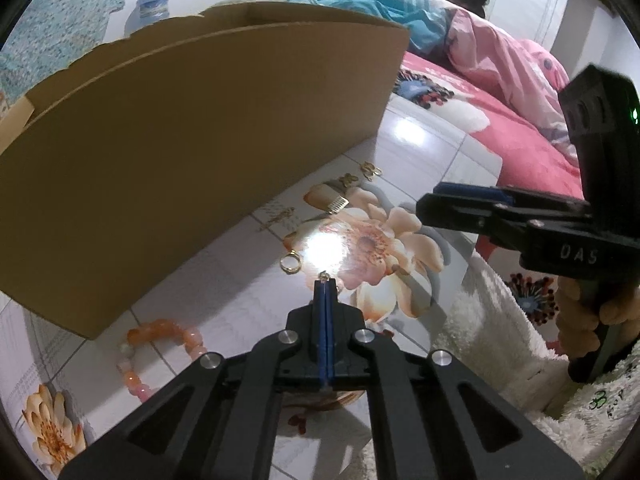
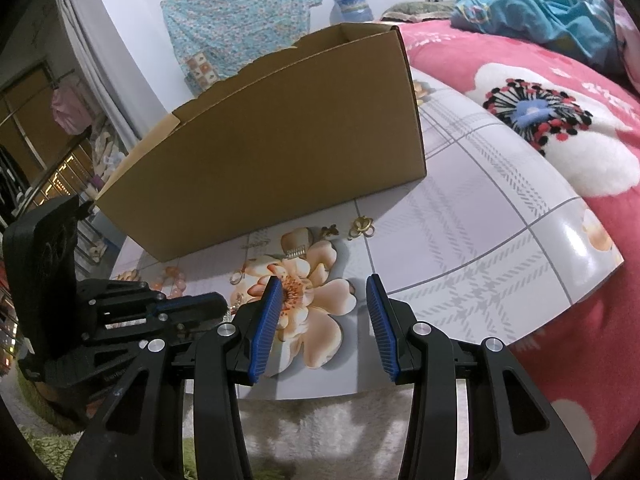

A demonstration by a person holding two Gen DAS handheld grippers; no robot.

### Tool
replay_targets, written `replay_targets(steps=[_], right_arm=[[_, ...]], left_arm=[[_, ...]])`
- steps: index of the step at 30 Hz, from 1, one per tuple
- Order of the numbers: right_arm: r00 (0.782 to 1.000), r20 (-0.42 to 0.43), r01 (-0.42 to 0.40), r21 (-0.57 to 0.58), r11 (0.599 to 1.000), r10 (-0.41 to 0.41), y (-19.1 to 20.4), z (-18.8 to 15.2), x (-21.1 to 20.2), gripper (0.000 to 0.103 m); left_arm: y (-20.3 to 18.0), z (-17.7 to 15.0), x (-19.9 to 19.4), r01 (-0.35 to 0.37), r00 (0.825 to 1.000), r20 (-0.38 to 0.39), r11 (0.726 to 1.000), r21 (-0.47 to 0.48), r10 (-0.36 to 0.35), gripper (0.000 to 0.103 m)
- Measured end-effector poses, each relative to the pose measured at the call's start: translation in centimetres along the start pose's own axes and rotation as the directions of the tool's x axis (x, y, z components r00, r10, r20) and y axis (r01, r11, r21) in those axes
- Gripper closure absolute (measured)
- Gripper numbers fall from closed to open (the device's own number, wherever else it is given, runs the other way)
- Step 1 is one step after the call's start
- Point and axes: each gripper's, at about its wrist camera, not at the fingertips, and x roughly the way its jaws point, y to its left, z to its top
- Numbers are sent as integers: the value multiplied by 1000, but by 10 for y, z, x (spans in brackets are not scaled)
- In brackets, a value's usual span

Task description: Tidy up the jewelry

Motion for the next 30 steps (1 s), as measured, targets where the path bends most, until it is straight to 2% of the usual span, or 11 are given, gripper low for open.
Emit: replay_targets(steps=[14,24,30], right_arm=[[1000,0,-19,-30,999,19,10,7,3,62],[997,-18,-75,-260,963,73,65,19,34,61],[997,-42,-82,-311,947,72,78,26,55,73]], left_arm=[[16,12,-40,16,992,127,998,-64,-8,103],[28,8,-54,13,987,163,995,-98,3,103],[35,6,-58,23,984,176,994,-110,-3,103]])
